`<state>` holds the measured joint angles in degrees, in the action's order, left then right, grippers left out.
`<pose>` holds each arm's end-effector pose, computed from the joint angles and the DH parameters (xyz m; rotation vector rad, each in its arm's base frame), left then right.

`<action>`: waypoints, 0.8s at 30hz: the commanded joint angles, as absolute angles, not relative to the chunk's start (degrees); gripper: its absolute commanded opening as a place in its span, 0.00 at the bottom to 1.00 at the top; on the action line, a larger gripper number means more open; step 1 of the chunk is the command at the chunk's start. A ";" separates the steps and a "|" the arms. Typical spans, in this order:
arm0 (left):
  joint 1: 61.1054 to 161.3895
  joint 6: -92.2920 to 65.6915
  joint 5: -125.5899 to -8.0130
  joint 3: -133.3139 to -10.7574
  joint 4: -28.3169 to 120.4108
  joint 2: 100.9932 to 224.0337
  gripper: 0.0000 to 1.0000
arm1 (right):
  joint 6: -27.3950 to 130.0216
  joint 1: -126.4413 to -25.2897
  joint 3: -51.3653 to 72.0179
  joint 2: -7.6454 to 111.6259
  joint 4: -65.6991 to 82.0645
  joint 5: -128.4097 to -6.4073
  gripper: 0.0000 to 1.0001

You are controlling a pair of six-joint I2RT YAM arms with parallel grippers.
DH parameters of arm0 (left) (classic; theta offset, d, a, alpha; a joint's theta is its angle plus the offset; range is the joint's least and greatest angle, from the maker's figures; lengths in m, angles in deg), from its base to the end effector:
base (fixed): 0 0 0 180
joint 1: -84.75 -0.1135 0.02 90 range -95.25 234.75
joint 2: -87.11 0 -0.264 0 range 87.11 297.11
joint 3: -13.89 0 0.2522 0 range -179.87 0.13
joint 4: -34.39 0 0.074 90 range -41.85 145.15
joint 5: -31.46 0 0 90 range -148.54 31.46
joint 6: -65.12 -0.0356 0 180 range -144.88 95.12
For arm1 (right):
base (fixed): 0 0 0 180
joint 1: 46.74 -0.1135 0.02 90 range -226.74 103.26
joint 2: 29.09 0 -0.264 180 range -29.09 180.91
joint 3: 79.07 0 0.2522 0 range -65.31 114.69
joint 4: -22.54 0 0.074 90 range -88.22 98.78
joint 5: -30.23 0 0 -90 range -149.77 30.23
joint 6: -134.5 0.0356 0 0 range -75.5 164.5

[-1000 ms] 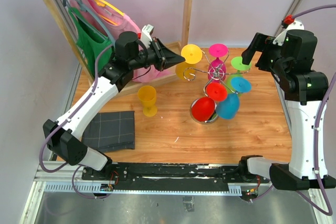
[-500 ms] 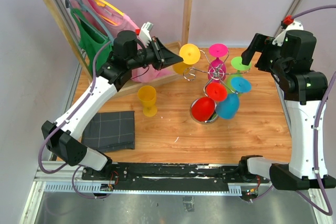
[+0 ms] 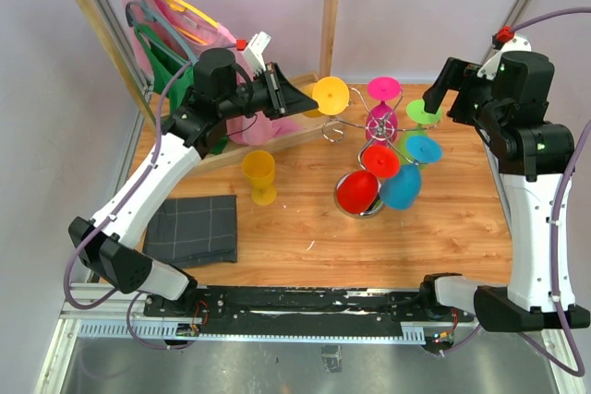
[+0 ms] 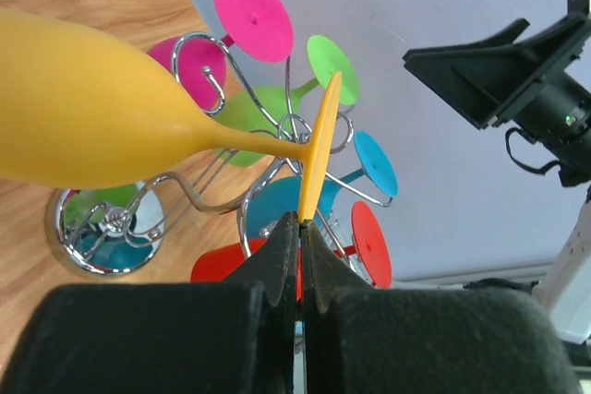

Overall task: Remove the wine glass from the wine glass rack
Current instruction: Pick up the wine glass from the wine rack.

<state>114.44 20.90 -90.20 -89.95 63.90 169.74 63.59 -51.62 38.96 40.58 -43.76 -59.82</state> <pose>0.2726 -0.1769 0.4515 0.1918 1.9116 -1.4058 0.1994 0.0171 0.5158 0.2337 1.8795 0.2869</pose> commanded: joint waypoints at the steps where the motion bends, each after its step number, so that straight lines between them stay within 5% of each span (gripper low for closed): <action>1: 114.20 15.99 -95.14 -91.87 61.75 167.09 0.00 | 63.58 -50.69 40.25 41.27 -42.40 -60.77 0.99; 24: 115.95 8.22 -96.35 -84.33 58.44 160.40 0.00 | 63.86 -50.69 42.21 42.65 -42.37 -61.71 0.98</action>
<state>115.60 11.65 -97.78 -86.63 60.25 162.70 63.61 -51.62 39.99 42.11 -43.51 -60.92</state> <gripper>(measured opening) 0.011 0.986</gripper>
